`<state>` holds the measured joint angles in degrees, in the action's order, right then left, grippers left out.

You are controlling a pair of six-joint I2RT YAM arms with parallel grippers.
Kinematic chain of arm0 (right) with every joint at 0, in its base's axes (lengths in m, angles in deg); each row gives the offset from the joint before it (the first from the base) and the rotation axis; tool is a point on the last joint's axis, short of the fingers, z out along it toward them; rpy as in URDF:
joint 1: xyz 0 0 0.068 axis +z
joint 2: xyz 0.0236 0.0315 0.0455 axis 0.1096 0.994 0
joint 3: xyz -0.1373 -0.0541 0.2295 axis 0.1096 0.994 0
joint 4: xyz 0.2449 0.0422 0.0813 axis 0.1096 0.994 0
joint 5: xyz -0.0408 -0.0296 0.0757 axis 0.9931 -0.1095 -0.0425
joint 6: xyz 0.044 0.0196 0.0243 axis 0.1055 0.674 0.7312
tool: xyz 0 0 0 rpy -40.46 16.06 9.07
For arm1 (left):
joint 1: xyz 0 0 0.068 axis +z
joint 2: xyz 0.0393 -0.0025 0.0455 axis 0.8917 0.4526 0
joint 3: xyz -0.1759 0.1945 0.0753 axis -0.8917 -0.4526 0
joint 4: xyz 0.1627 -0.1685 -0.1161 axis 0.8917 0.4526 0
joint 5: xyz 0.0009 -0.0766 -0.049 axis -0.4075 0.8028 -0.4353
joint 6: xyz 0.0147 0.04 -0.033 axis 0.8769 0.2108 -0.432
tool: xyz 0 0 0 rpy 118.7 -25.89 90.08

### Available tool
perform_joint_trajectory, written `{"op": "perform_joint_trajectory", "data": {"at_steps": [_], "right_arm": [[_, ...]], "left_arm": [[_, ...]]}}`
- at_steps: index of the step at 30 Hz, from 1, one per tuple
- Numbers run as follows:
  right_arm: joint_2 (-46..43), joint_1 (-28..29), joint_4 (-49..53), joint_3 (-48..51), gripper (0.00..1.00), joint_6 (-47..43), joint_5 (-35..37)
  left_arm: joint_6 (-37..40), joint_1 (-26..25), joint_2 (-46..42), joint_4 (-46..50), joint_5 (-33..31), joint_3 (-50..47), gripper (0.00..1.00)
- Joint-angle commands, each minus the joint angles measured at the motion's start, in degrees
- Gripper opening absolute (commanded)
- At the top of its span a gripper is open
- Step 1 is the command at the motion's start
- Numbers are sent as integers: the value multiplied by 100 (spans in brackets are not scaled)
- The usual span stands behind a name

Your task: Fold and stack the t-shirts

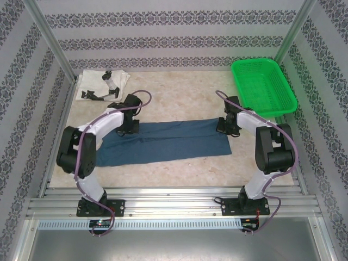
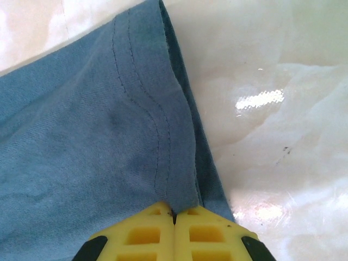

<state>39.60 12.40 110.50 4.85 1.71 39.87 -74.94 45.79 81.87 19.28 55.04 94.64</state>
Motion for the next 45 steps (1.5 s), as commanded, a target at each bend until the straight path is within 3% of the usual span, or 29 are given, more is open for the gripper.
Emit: {"op": "perform_joint_trajectory", "data": {"at_steps": [1, 7, 19, 20, 21, 22, 25, 31, 34, 38, 43, 45], "right_arm": [[61, -57, 29, 58, 0, -98, 1], [-1, -117, 66, 115, 0, -97, 56], [51, -198, 260, 237, 0, -115, 70], [78, -199, 245, 249, 3, -104, 62], [122, -198, 253, 237, 12, -105, 55], [164, -207, 295, 207, 22, -95, 67], [28, -237, 325, 205, 33, -24, 177], [-818, -179, 304, 286, 51, 63, 275], [-1173, -29, 313, 302, 59, -8, 263], [-1322, 276, 343, 182, 62, -100, 8], [-1154, 610, 433, 73, 61, -160, -46], [-1078, 671, 410, 106, 61, -177, -51]], "left_arm": [[-190, -143, -396, 225, -154, -146, 0], [-393, -223, -711, 85, -323, -644, 0], [-500, -294, -929, -164, 67, -1396, 0], [-506, -298, -925, -181, 96, -1435, 0], [-505, -292, -923, -223, 174, -1483, 5], [-516, -308, -922, -263, 288, -1528, 19], [-686, -339, -1227, -306, 368, -1605, 51], [-993, -206, -2451, -119, -131, -1454, 89], [-915, 345, -2342, -73, 45, -1273, 90], [-808, 894, -1745, -350, 605, -1158, 87], [-940, 1424, -1290, -699, 937, -1280, 66], [-936, 1516, -1243, -766, 909, -1392, 63]]}}
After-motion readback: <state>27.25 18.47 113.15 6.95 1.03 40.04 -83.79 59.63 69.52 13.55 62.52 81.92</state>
